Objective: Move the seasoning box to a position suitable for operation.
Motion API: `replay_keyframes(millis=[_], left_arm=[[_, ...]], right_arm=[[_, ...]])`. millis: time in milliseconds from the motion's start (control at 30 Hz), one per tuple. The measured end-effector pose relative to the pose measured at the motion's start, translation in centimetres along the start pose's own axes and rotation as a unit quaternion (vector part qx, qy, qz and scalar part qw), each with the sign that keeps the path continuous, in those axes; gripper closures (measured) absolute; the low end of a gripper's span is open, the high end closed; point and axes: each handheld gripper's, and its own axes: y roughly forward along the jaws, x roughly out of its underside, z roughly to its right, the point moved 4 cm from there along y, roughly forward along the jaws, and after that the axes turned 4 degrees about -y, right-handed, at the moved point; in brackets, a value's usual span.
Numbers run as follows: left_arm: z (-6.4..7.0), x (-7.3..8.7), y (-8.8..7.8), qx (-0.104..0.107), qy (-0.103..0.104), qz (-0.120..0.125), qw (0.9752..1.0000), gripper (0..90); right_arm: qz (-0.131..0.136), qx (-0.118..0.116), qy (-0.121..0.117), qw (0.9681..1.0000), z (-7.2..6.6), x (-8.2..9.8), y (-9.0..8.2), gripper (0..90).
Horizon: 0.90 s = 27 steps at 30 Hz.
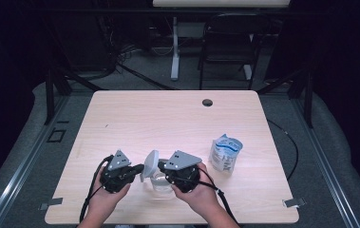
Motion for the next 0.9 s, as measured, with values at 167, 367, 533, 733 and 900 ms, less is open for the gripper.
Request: replay_keyframes(millis=[167, 367, 533, 733, 900], left_arm=[[0.0, 0.1, 0.1, -0.001, 0.0, 0.001, 1.0, 90.0], [-0.1, 0.2, 0.1, -0.002, 0.001, -0.001, 1.0, 90.0], [-0.1, 0.3, 0.0, 0.0, -0.002, 0.001, 1.0, 89.5], [-0.3, 0.5, -0.4, -0.001, -0.013, 0.011, 0.9999, 88.0], [-0.6, 1.0, -0.8, -0.003, -0.024, 0.015, 0.9996, 86.2]], right_arm=[[0.002, -0.001, -0.003, 1.0, -0.2, -0.3, 0.1, 89.3], [0.004, -0.003, -0.005, 1.0, -0.3, -0.5, 0.2, 89.0], [0.004, -0.003, -0.005, 1.0, -0.3, -0.7, 0.3, 89.0], [0.005, -0.003, -0.008, 0.9999, -0.4, -1.1, 0.3, 89.0], [0.006, -0.006, -0.012, 0.9999, -0.5, -1.4, 0.4, 89.0]])
